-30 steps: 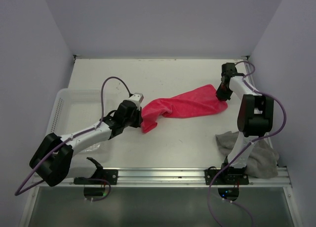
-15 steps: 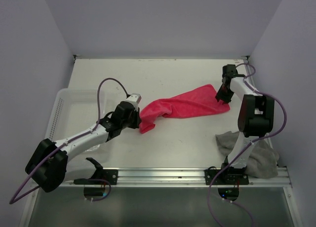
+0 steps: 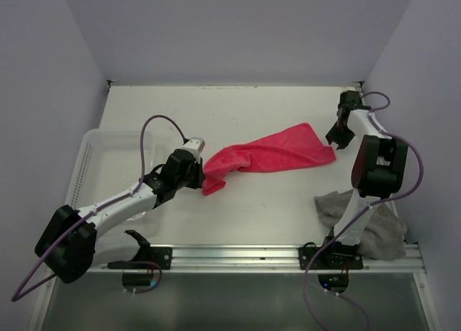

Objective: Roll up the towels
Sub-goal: Flatten the towel

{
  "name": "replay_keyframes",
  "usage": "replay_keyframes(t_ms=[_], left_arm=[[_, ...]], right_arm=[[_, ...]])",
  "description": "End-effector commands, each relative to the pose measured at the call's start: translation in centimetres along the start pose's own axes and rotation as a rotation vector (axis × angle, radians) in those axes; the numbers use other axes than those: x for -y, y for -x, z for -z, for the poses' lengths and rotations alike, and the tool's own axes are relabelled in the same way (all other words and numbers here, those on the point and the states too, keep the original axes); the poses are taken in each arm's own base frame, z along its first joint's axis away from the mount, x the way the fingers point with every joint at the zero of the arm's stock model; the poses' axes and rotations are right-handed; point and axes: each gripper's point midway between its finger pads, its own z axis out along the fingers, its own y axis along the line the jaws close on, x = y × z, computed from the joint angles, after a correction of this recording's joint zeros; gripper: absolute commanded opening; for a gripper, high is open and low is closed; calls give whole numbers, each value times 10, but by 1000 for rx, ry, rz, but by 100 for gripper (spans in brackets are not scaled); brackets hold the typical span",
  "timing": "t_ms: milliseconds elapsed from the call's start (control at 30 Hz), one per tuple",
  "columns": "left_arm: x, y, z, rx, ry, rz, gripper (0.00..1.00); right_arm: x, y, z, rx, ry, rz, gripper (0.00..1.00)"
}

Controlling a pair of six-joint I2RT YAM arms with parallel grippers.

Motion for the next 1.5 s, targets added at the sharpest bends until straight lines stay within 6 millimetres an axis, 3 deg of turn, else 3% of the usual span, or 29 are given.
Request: replay_keyframes(t_ms=[0,533,767,933,1067,1133,1167,1333,1467], left_arm=[[5,10,3,44,-14,12,0],[6,9,0,38,-26,4,0],[7,9,0,40,-25,5,0],[5,9,0,41,-21,6,0],[5,8,1,41,-21,9,0],[5,8,1,44,-22,9,0],[5,7,1,42,-22,10,0],[5,6,1,40,-23,11,0],[5,7,1,44,-23,10,0]], right_arm=[[-6,12,-1,22,-11,-21,38],[-13,1,-29,-27,-9,-8,31],[-11,10,-23,-1,-23,-2,17],[-12,21,-13,23,-22,5,0],[-16,27,-7,38,-1,2,2],[-21,28,-7,31,17,3,21],[-23,29,-7,29,20,2,24],[-27,23,-18,-6,27,2,34],[-26,13,-27,-31,25,4,34]])
